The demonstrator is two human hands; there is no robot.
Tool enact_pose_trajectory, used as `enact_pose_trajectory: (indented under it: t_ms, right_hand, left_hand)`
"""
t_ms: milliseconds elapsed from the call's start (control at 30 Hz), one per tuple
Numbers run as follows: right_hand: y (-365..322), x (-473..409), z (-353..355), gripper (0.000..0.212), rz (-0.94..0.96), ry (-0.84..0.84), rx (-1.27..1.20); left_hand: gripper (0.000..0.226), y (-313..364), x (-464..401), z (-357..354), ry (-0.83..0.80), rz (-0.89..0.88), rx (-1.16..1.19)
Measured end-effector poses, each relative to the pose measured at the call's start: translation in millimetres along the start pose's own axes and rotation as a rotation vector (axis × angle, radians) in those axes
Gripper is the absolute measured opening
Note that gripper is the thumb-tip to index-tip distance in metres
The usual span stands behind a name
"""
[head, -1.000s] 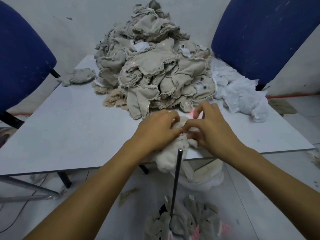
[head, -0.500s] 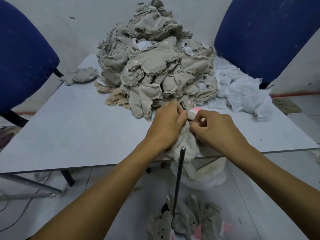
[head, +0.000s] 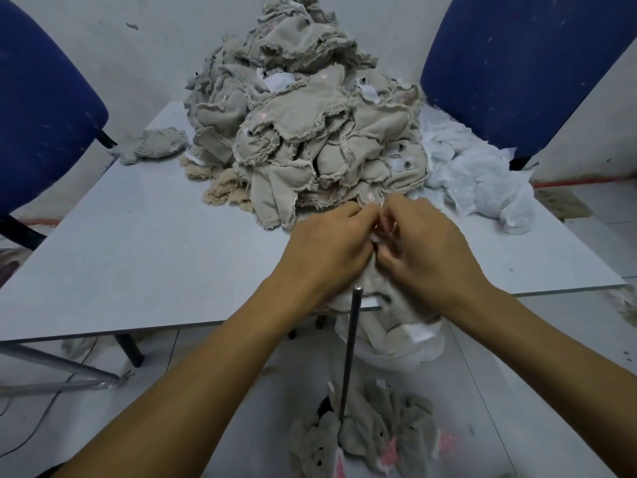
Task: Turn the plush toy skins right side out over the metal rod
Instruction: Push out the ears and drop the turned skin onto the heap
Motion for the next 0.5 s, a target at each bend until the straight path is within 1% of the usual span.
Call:
enact_pose_trajectory:
  t_ms: [33,100,167,200,267,333,367,433,500]
  right_hand:
    - [1.4,0.9,0.3,0.026,-0.012,0.004,0.070]
    - [7.3,4.9,-4.2,0.019,-0.075,-0.059,0.138]
    - [7.6,8.4,-3.4,0.011,-0.131,-0.094,0.038]
    - [2.0,9.4,2.8,0.008,-0.115,-0.054,-0.019]
    - [-15.8,12.2,23.1,0.007,-0.018,0.088,-0.071]
    - [-31.9,19.0,45.2,0.004,0.068,0.222,-0.112]
    - [-39.3,24.7,54.3,0.002,0.111,0.271,-0.129]
    - [-55.5,39.0,66.3,0.006,0.203,0.335,-0.144]
    - [-69.9,50.0,69.2,0.009,0.269,0.357,-0.148]
  left_hand:
    - [0.024,4.2,1.3,5.5,0.037,-0.006,0.009]
    - [0.021,6.8,4.2,18.6,0.134,-0.006,0.028]
    - [0.016,7.8,10.5,32.4,0.222,0.006,0.038]
    - [0.013,8.6,15.2,38.4,0.262,0.011,0.046]
    - [0.008,10.1,26.7,49.8,0.348,0.024,0.105]
    - [0.014,8.5,37.4,59.5,0.410,0.048,0.209]
    - [0.017,7.9,42.4,61.8,0.412,0.051,0.258]
    - [0.020,5.7,52.8,64.6,0.394,0.061,0.324]
    - [0.020,-3.1,63.9,65.9,0.389,0.134,0.375]
Point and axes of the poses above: each hand's wrist, its own x-axis away from the middle knuckle, its own z-axis out of the back of the hand, y = z × x, the point moved 10 cm from there along -x, towards the middle knuckle, and after that the axes turned 15 degrees about y, right-handed, at the moved point
